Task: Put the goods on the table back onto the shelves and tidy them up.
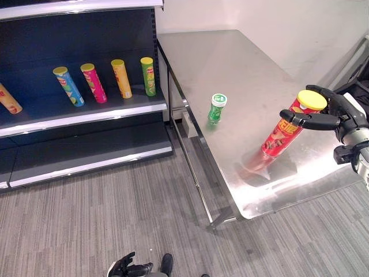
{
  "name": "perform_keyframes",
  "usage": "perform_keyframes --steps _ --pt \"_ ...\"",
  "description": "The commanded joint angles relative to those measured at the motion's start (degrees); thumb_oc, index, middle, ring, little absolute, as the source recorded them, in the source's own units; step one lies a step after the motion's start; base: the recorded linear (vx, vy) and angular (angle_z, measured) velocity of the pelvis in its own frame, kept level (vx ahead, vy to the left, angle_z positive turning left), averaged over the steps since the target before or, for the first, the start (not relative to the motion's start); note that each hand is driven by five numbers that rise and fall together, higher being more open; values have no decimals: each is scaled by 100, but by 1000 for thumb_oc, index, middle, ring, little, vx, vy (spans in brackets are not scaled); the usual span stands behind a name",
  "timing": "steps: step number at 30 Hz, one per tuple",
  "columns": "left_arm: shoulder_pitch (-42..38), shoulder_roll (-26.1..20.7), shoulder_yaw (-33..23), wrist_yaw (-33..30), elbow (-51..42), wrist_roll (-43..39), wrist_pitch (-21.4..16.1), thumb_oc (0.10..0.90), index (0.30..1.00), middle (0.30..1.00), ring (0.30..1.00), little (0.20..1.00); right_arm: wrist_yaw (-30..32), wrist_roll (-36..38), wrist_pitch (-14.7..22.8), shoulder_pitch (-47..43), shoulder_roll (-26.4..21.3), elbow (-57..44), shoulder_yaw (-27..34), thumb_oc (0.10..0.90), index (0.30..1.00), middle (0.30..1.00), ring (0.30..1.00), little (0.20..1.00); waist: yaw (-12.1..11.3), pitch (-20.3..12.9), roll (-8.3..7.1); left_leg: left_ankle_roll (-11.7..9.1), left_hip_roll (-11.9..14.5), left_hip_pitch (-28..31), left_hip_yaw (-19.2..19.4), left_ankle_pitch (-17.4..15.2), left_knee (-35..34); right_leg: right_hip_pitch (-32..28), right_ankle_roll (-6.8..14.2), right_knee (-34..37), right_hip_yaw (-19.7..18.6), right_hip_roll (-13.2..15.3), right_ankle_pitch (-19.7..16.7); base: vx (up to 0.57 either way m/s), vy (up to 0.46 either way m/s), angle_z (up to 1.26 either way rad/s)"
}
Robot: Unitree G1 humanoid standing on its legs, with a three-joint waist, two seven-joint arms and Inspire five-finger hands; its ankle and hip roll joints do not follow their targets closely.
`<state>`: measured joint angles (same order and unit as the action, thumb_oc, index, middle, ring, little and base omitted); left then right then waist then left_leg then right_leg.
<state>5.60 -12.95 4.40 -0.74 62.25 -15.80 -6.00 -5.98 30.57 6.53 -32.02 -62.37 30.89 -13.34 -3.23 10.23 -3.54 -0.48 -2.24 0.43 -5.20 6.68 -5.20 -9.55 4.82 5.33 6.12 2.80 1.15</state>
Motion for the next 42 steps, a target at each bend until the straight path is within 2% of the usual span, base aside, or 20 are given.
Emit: perform_keyframes --steps 1,3,4,5,14,18,24,26,31,32,34,37,39,40,41,42 --pt "113 -238 369 -26 191 11 -22 800 900 900 900 900 175 64 319 -1008 -268 -211 -163 800 900 900 900 900 -249 -436 -263 -418 315 387 343 -816 20 289 412 -33 -63 375 -250 0 0 0" --pt "111 -232 369 -35 186 17 -12 800 900 900 900 900 207 16 312 -997 -246 -179 -176 800 900 900 900 900 -255 -432 -269 -415 313 392 334 -816 20 290 411 -33 -60 370 -254 0 0 0" --pt "114 -236 363 -49 181 15 -13 800 900 900 900 900 261 -17 323 -992 -223 -162 -148 560 540 540 540 540 -257 -428 -269 -415 312 392 330 -819 20 293 414 -33 -57 375 -257 0 0 0" --pt "116 -239 363 -56 188 21 -10 800 900 900 900 900 292 -22 323 -1000 -201 -145 -128 400 300 300 300 300 -255 -428 -271 -415 312 387 332 -818 20 294 414 -33 -57 374 -257 0 0 0" --pt "135 -239 322 -108 172 32 -9 800 900 900 900 900 412 -135 359 -894 -148 -273 14 400 300 300 300 300 -254 -417 -262 -420 320 397 324 -826 20 286 402 -33 -59 360 -245 0 0 0" --pt "115 -235 276 -131 174 81 -3 800 900 900 900 900 565 -265 413 -705 -152 -520 280 400 300 300 300 300 -236 -418 -246 -421 319 403 312 -832 20 269 394 -33 -60 351 -229 0 0 0" --pt "134 -290 40 -243 -23 223 -20 800 900 900 900 900 1393 -1187 679 144 -182 -1720 1567 400 300 300 300 300 -159 -441 -140 -419 339 405 217 -847 20 252 371 -33 -51 314 -172 22 -48 3" --pt "130 -325 -50 -314 -94 285 -1 800 900 900 900 900 1805 -1665 733 493 -123 -2315 2181 400 300 300 300 300 -140 -444 -90 -423 364 404 163 -843 20 236 341 -33 -48 270 -131 31 -81 9" --pt "152 -367 -134 -381 -341 200 6 800 900 900 900 900 2256 -2124 785 835 77 -3177 2904 400 300 300 300 300 -139 -383 -3 -410 425 341 -28 -787 20 286 246 -33 -114 125 -57 -9 -72 14" --pt "121 -406 -129 -395 -413 170 6 800 900 900 900 900 2303 -2169 801 813 100 -3309 2973 400 300 300 300 300 -158 -312 -4 -393 411 277 -59 -671 33 320 227 -33 -114 127 -100 -141 -18 5" --pt "8 -454 -92 -407 -580 47 16 800 900 900 900 900 2433 -2199 829 801 181 -3582 3176 400 300 300 300 300 -176 -30 -82 -516 358 -368 -51 -808 775 334 194 -40 42 224 -42 -159 57 30" --pt "-16 -453 -66 -382 -573 67 -1 800 900 900 900 900 2418 -2206 828 1042 175 -3820 3412 400 300 300 300 300 -121 -22 -145 -639 947 -659 61 -583 464 342 356 -40 251 476 -9 9 248 89" --pt "-54 -465 -70 -392 -538 108 -5 800 900 900 900 900 2452 -2265 775 1166 177 -3852 3546 400 300 300 300 300 -106 -102 -94 -681 1157 -609 211 -448 85 377 437 -33 251 565 81 94 347 50" --pt "-83 -437 -44 -407 -517 192 7 800 900 900 900 900 2510 -2393 737 1303 243 -3950 3716 400 300 300 300 300 -61 -238 51 -758 1174 -611 328 -315 20 373 558 -33 310 733 47 125 359 32" --pt "-79 -439 -32 -408 -519 193 9 800 900 900 900 900 2508 -2401 718 1344 256 -3985 3748 400 300 300 300 300 -65 -264 46 -755 1167 -633 323 -315 20 392 565 -33 316 739 46 197 562 28" --pt "-91 -445 17 -396 -547 276 7 800 900 900 900 900 2596 -2556 660 1386 283 -3956 3805 400 300 300 300 300 -31 -364 86 -705 962 -541 359 -376 31 374 665 -33 346 1037 -129 107 319 32"
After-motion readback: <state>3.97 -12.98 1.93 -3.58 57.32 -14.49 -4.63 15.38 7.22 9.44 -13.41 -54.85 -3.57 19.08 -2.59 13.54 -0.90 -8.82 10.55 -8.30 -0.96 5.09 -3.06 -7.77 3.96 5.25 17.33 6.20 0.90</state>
